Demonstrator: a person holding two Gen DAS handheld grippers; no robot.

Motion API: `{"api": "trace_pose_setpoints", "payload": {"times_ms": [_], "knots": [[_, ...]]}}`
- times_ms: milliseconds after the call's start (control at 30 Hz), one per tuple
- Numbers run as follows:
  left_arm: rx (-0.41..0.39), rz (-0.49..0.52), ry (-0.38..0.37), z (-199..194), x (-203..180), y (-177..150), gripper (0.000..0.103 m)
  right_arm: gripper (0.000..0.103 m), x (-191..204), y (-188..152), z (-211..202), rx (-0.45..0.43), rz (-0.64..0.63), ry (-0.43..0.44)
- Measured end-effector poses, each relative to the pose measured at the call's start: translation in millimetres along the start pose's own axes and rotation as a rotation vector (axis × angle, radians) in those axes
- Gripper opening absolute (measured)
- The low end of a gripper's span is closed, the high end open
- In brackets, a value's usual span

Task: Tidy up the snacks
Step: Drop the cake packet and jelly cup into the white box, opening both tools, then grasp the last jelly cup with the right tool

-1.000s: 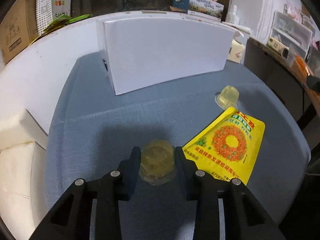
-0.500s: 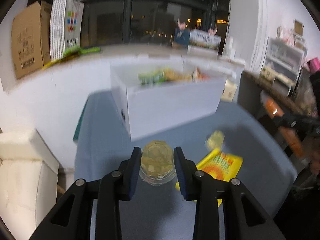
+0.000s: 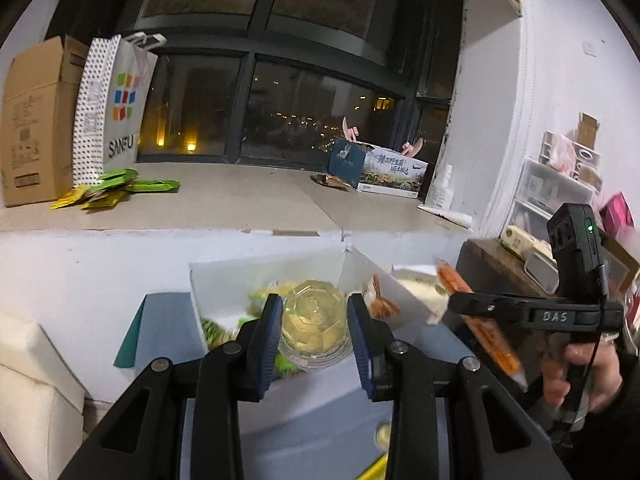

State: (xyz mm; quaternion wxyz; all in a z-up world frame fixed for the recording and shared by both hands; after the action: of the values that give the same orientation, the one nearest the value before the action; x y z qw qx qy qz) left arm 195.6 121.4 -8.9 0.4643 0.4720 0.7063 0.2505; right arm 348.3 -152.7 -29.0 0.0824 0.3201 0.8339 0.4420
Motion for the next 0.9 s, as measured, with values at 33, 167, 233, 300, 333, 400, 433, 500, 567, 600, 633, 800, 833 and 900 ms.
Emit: {"api": "trace_pose_setpoints", "payload": {"times_ms": [33, 167, 233, 300, 333, 400, 433, 500, 567, 600, 633, 800, 833, 900], "knots": [[0.003, -0.002, 0.005, 8.5, 0.9, 5.4, 0.037, 0.061, -3.1, 7.6, 8.9, 0.007, -0.006, -0.012], [0.028, 0.002, 0.036, 47.8, 7.3, 23.7, 0.037, 0.061, -18.5, 32.3, 42.4, 0.053, -0.011, -0.028], [0.043, 0.033, 0.081, 68.6, 8.8, 28.5, 0.037, 0.061, -26.3, 44.0, 60.6, 0.083, -0.005, -0.041], [0.059, 0.035, 0.097, 84.5, 12.4, 30.3, 0.037, 0.061, -29.8, 53.4, 72.9, 0.092, -0.027, -0.048], [0.066, 0.035, 0.102, 90.6, 13.6, 29.7, 0.037, 0.062, -30.9, 58.5, 79.5, 0.096, -0.043, -0.054], [0.103, 0.040, 0.142, 107.3, 16.2, 29.3, 0.046, 0.083, -32.7, 65.9, 90.9, 0.114, -0.049, -0.044], [0.103, 0.038, 0.167, 111.2, 17.7, 29.1, 0.073, 0.090, -34.3, 70.1, 94.1, 0.101, -0.046, -0.049], [0.082, 0.019, 0.186, 112.1, 21.7, 28.8, 0.103, 0.103, -34.3, 74.0, 90.6, 0.067, -0.050, -0.061], [0.071, 0.017, 0.172, 107.0, 23.3, 26.9, 0.103, 0.103, -32.0, 73.9, 84.1, 0.040, -0.054, -0.047], [0.079, 0.020, 0.163, 105.3, 23.2, 25.1, 0.103, 0.103, -30.0, 72.5, 80.9, 0.037, -0.061, -0.033], [0.079, 0.026, 0.166, 103.8, 23.6, 24.4, 0.103, 0.103, -27.8, 70.9, 76.8, 0.033, -0.072, -0.040], [0.071, 0.032, 0.161, 88.3, 22.9, 17.0, 0.103, 0.103, -19.1, 66.4, 48.7, -0.015, -0.124, -0.084], [0.066, 0.030, 0.153, 84.2, 22.7, 16.1, 0.103, 0.103, -16.2, 63.6, 39.5, -0.023, -0.134, -0.080], [0.064, 0.037, 0.160, 74.5, 20.5, 12.6, 0.103, 0.103, -9.9, 57.9, 22.7, -0.049, -0.156, -0.083]]}}
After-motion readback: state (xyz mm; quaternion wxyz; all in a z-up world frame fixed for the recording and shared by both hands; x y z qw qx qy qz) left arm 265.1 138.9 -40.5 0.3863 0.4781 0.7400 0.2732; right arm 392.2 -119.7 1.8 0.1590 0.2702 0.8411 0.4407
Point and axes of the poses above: each gripper's, at about its wrist camera, not at the fingertips, and z roughly the way its jaws point, x to its left, y to its top, the point moved 1 cm from there along z, roughly the way its jaws point, and after that the axes turned 15 degrees about -z, right-handed, at the moved point
